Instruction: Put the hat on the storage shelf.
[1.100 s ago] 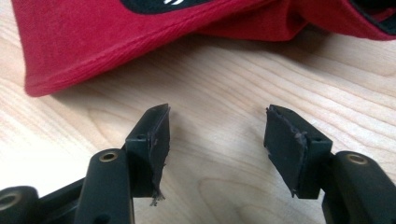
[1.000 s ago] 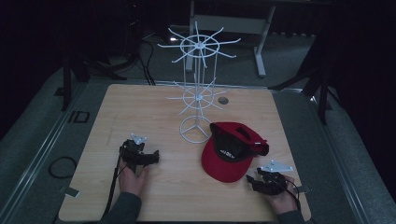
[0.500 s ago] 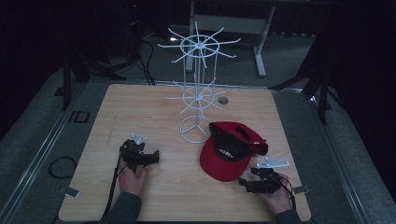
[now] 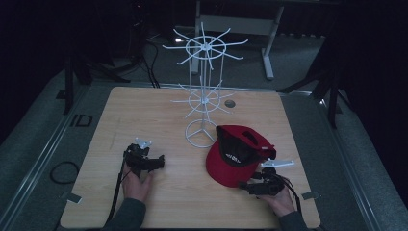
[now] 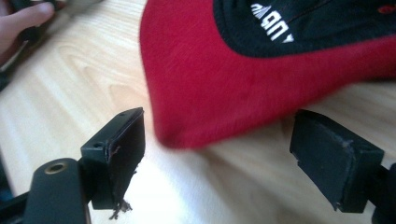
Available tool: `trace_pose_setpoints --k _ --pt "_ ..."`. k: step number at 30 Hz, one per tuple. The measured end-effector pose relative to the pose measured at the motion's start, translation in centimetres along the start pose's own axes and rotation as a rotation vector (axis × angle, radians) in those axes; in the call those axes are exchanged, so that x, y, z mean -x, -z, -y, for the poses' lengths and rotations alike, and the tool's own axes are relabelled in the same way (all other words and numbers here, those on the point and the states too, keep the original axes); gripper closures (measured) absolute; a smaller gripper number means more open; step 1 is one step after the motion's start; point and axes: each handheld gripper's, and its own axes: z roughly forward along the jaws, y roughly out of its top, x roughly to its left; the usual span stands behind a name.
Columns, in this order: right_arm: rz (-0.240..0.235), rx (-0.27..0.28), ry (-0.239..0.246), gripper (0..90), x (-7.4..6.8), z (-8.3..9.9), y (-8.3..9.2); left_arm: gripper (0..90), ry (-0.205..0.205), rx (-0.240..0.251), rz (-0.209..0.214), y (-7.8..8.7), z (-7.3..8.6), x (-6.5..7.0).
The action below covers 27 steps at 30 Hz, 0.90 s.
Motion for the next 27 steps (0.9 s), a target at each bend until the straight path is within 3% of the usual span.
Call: trace_pose_setpoints --k 5,9,11,12,15,18,22,27 --pt "0.007 -0.006 -0.036 24.7 0.3 -1.3 -2.0 3.1 -0.001 0.000 0.001 0.0 0.0 0.0" --pt "0.002 0.007 -0.070 29.0 0.6 -1.8 -2.4 3.1 0.000 0.000 0.001 0.0 0.0 0.0" --pt "0.013 0.011 -0.066 36.1 0.5 -2.0 -2.6 3.1 -0.001 0.000 0.001 0.0 0.0 0.0" --pt "0.036 0.006 -0.042 44.3 0.3 -2.0 -2.8 3.1 -0.001 0.000 0.001 0.0 0.0 0.1" --pt "0.021 0.001 -0.058 48.9 0.3 -2.1 -2.8 3.1 -0.002 0.000 0.001 0.0 0.0 0.1" --pt "-0.009 0.007 -0.084 59.3 0.3 -2.1 -2.8 3.1 -0.003 -0.001 0.001 0.0 0.0 0.1" --pt "0.004 0.030 -0.053 66.2 -0.4 -2.4 -2.4 3.2 -0.003 -0.001 0.002 0.0 0.0 0.1" --pt "0.020 0.076 -0.069 73.1 -0.4 -2.4 -1.7 3.2 -0.004 -0.002 0.002 0.0 0.0 0.1"
